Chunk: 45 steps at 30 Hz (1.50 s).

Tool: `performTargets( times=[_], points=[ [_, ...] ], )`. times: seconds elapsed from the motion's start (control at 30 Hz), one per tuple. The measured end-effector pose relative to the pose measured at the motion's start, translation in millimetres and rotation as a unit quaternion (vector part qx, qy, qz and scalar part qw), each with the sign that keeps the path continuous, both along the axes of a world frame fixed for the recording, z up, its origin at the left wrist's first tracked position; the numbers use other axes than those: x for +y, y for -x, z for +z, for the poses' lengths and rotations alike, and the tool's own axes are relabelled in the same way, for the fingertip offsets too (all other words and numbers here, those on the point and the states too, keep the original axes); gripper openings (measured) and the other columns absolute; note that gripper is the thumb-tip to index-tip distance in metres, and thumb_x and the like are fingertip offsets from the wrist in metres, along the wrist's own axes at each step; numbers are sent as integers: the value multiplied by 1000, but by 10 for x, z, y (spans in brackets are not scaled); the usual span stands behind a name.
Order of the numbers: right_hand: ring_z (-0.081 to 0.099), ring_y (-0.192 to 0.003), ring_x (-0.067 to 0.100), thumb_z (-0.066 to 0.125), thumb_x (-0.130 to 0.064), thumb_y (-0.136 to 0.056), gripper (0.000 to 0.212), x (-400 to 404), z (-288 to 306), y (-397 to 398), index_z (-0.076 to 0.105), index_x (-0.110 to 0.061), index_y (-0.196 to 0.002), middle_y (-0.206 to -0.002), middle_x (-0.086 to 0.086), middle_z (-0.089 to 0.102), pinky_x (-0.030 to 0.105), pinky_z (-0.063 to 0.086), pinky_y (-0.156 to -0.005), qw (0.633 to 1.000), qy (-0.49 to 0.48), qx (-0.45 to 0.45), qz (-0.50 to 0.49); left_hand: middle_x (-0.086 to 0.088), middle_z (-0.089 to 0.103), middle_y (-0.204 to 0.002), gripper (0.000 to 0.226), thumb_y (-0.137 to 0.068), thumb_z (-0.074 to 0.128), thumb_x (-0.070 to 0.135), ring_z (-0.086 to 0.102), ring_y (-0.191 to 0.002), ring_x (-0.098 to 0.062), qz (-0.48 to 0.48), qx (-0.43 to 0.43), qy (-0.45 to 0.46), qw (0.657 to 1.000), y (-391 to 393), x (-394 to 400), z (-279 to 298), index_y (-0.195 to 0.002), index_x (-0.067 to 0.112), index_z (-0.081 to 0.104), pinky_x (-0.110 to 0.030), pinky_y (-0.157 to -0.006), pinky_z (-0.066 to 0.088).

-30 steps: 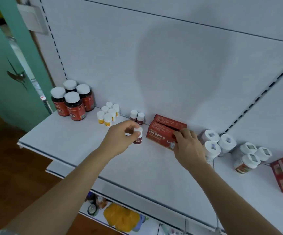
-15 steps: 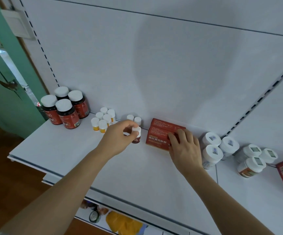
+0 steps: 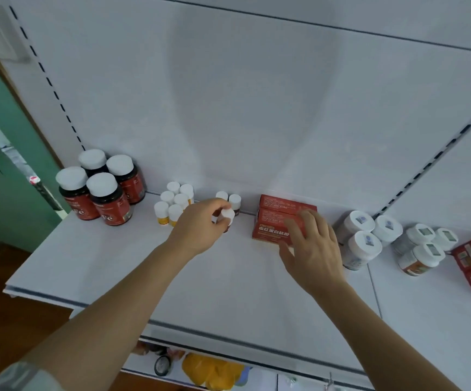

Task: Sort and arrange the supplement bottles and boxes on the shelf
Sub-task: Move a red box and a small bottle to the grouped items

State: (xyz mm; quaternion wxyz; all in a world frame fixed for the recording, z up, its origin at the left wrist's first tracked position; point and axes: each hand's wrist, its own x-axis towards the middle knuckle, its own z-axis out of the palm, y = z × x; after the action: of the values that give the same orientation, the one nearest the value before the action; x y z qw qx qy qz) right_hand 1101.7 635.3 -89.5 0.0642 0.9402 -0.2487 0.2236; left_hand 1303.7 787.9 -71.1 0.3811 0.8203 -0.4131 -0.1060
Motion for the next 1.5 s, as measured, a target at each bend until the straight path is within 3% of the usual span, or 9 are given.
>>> performTargets(
  times=[0.3, 0.67, 0.93, 1.5],
  points=[
    [49, -123, 37, 66, -25, -86, 37, 548, -71, -9, 63, -10, -119, -124, 15, 57, 48, 46, -98, 999, -22, -28, -1, 4, 69, -109, 25, -95, 55, 18, 63, -97, -19, -64, -76, -52, 994, -315, -25, -86, -118, 20, 66, -34, -79, 48],
    [49, -123, 35, 67, -23, -86, 34, 535, -101, 0, 63, -10, -118, -122, 13, 57, 47, 47, -98, 998, -48, -38, -2, -5, 65, -108, 27, -93, 51, 10, 61, -97, -29, -99, -149, -109, 978, -444, -124, -153, -117, 15, 62, -42, -77, 49],
    [48, -125, 39, 66, -22, -87, 35, 469, -85, -116, 63, -7, -119, -124, 16, 57, 50, 47, -98, 998, -54, -42, 5, -4, 64, -100, 13, -93, 52, 13, 61, -89, -28, -109, -197, -121, 967, -529, -149, -176, -99, 10, 63, -43, -70, 49],
    [45, -127, 39, 64, -24, -87, 39, 365, -102, -142, 62, -6, -121, -124, 16, 55, 49, 42, -103, 998, -44, -46, -14, -5, 64, -113, 24, -93, 56, 21, 60, -97, -29, -94, -226, -112, 963, -526, -159, -209, -114, 13, 61, -42, -68, 50]
  ],
)
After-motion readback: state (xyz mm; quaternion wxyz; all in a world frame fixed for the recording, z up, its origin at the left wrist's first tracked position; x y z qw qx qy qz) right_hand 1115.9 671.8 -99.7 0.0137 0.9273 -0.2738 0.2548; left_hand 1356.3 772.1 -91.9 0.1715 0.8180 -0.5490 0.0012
